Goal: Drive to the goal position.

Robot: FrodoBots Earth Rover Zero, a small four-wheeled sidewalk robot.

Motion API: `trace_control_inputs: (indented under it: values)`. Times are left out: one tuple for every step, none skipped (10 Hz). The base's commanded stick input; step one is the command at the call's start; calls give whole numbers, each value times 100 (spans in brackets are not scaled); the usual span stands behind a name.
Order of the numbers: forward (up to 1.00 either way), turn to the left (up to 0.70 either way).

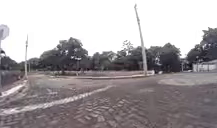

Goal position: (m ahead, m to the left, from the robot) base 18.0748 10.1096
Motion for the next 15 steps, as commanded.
trace_control_inputs:
  values:
    - [70,27]
    - [70,27]
    - [70,27]
    - [70,27]
    - [70,27]
    - [70,27]
    - [70,27]
    - [70,27]
    - [70,27]
    - [70,27]
    - [70,27]
    - [70,0]
    - [70,0]
    - [70,0]
    - [70,0]
